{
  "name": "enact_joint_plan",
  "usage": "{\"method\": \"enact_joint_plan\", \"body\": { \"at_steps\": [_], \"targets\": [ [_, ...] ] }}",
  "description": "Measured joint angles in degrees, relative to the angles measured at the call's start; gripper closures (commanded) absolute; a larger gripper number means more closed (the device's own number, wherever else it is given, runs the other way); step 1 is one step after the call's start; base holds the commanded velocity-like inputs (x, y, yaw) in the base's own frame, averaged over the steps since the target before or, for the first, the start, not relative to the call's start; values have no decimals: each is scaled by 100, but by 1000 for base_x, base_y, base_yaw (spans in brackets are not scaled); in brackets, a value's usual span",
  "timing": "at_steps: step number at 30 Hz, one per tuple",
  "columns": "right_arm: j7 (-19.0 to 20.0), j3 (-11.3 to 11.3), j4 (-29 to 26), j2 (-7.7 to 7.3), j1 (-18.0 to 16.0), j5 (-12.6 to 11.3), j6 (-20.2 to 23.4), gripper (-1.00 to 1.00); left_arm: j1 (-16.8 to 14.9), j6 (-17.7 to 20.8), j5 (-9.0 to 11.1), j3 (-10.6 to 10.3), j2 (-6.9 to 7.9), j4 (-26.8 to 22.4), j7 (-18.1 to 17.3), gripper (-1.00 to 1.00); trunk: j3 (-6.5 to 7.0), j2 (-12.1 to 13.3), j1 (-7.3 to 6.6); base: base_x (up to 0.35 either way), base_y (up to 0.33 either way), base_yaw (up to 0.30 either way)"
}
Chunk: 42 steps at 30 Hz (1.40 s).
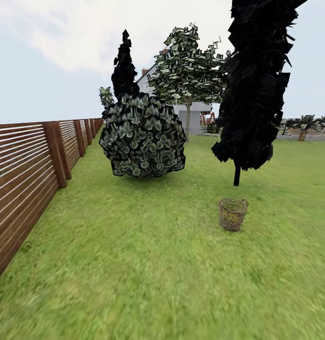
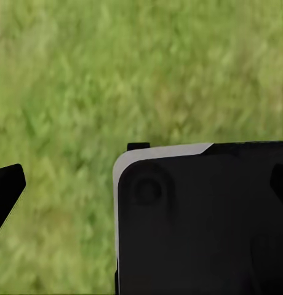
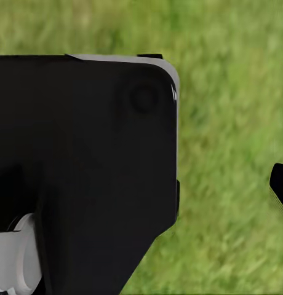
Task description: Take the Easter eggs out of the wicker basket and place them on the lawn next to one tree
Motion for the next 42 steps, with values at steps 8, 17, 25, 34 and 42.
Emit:
{"method": "enact_joint_plan", "body": {
  "at_steps": [8,17,25,34,42],
  "targets": [
    [0,0,0,0,0,0,0,-100,0,0,0,0,0,-2,-1,-100,0,0,0,330,0,0],
    [0,0,0,0,0,2,0,-100,0,1,0,0,0,2,0,-100,0,0,0,330,0,-23],
    [0,0,0,-1,1,0,-1,-100,0,1,0,0,0,0,-1,-100,0,0,0,330,0,-209],
    [0,0,0,0,0,0,0,-100,0,0,0,0,0,-1,0,-100,0,0,0,330,0,-142],
    [0,1,0,0,0,0,0,-100,-1,0,0,0,0,-2,-1,-100,0,0,0,330,0,-19]
  ]
}}
